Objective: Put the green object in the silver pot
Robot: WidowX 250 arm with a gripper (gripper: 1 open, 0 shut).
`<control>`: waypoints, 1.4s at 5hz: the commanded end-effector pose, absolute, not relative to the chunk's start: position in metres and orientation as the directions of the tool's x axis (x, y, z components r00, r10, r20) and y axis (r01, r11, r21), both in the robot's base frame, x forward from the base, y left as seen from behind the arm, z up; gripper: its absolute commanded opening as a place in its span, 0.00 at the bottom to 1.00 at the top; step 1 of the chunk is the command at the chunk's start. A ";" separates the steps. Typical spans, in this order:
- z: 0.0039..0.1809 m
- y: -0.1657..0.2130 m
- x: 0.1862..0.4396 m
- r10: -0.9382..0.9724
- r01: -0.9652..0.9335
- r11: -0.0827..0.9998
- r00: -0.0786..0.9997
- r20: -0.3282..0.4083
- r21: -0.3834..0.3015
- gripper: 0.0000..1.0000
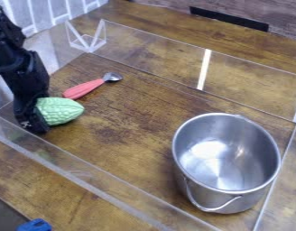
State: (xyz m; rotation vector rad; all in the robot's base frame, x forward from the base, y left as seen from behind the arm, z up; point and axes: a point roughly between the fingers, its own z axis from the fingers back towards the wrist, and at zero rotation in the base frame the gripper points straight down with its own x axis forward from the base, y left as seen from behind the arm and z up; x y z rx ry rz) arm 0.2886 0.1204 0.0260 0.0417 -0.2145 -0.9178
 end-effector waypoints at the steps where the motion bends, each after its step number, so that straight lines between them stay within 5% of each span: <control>1: 0.035 0.130 0.293 -0.785 0.775 0.616 0.589 0.191 0.141 1.00; 5: 0.041 0.127 0.300 -0.763 0.783 0.618 0.576 0.292 0.072 1.00; 6: 0.041 0.123 0.302 -0.760 0.782 0.620 0.578 0.296 0.064 0.00; 7: 0.042 0.119 0.304 -0.758 0.782 0.621 0.579 0.299 0.058 0.00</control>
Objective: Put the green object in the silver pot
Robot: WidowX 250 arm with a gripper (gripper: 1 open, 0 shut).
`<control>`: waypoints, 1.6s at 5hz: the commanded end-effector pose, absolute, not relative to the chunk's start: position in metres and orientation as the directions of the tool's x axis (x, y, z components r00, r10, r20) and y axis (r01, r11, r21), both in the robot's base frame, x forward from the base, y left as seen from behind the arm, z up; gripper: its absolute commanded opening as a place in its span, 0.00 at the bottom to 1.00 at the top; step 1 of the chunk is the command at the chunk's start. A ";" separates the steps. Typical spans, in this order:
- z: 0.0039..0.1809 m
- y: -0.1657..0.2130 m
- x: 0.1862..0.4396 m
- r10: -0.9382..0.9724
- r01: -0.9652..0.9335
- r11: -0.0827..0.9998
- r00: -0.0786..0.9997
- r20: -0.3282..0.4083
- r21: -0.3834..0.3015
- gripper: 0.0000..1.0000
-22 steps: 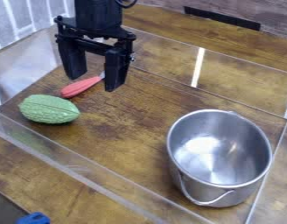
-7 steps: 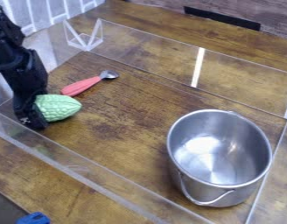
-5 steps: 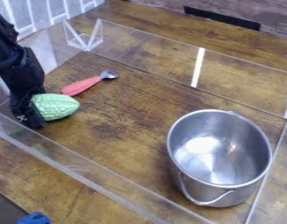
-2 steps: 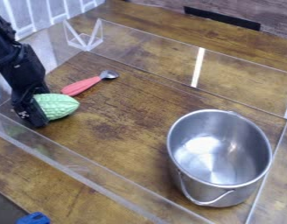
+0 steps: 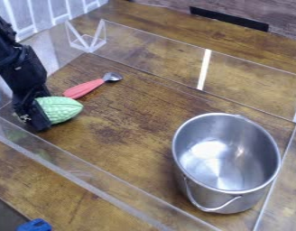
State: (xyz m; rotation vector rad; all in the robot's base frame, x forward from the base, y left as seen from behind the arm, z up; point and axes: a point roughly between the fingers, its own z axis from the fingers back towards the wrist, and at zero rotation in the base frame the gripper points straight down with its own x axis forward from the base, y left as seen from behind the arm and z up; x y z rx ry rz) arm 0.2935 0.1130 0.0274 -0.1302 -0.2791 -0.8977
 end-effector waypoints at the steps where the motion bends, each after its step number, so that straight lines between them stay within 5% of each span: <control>1: 0.042 0.115 0.306 -0.755 0.782 0.622 0.581 0.303 0.050 0.00; 8: 0.047 0.087 0.321 -0.733 0.780 0.625 0.595 0.328 -0.019 0.00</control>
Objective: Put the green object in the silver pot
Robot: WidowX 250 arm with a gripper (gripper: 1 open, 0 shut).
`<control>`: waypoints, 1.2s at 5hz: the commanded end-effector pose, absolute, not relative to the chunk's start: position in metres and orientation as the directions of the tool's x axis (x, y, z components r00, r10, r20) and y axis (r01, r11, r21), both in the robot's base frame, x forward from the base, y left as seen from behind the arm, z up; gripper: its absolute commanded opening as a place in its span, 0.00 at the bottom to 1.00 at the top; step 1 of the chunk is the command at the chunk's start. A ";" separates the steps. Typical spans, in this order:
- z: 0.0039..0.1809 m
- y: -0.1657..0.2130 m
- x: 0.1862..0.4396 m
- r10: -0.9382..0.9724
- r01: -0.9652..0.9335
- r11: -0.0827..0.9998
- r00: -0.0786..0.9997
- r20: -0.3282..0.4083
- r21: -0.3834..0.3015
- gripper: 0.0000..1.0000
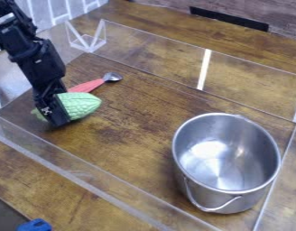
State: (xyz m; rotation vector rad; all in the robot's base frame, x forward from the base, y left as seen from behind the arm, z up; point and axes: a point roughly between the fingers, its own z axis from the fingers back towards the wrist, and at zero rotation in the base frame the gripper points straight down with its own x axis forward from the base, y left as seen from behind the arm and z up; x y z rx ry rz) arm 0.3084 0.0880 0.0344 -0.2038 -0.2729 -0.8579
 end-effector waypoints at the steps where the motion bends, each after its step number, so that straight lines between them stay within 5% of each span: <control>1: 0.047 0.084 0.322 -0.729 0.779 0.627 0.598 0.333 -0.028 0.00; 6: 0.045 0.068 0.329 -0.698 0.768 0.635 0.617 0.363 -0.085 0.00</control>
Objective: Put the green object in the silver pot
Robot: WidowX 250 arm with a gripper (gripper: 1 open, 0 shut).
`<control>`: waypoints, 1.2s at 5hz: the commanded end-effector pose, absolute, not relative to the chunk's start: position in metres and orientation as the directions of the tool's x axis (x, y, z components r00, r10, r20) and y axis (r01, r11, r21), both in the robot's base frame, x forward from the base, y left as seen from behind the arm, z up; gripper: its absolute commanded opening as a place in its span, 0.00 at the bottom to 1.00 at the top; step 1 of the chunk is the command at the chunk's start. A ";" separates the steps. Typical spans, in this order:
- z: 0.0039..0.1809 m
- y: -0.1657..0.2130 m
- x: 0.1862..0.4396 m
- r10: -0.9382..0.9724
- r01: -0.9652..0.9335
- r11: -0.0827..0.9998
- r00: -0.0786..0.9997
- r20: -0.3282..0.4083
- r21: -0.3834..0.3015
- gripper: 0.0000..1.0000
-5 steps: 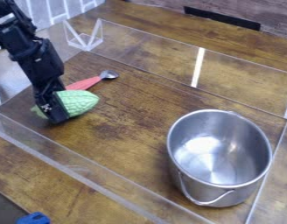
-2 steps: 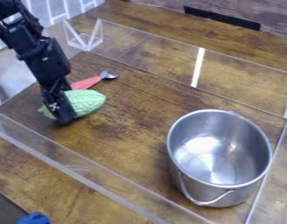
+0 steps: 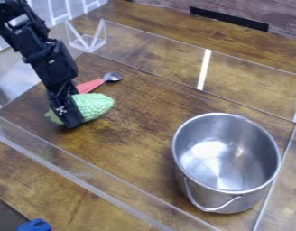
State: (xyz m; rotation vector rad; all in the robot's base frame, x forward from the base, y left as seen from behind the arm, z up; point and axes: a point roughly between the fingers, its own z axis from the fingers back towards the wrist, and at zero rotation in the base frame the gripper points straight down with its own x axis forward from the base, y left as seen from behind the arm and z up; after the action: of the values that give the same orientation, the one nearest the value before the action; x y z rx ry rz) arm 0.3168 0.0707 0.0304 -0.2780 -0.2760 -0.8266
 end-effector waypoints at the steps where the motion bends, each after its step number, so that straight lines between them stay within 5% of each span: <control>1: 0.046 0.065 0.330 -0.690 0.765 0.637 0.622 0.369 -0.098 0.00; 4: 0.072 0.047 0.328 -0.641 0.728 0.662 0.673 0.368 -0.179 0.00; 6: 0.072 0.042 0.331 -0.636 0.728 0.657 0.674 0.376 -0.196 0.00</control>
State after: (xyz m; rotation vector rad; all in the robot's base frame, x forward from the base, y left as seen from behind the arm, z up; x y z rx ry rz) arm 0.3190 0.0464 0.0468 -0.4012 -0.2254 -0.7433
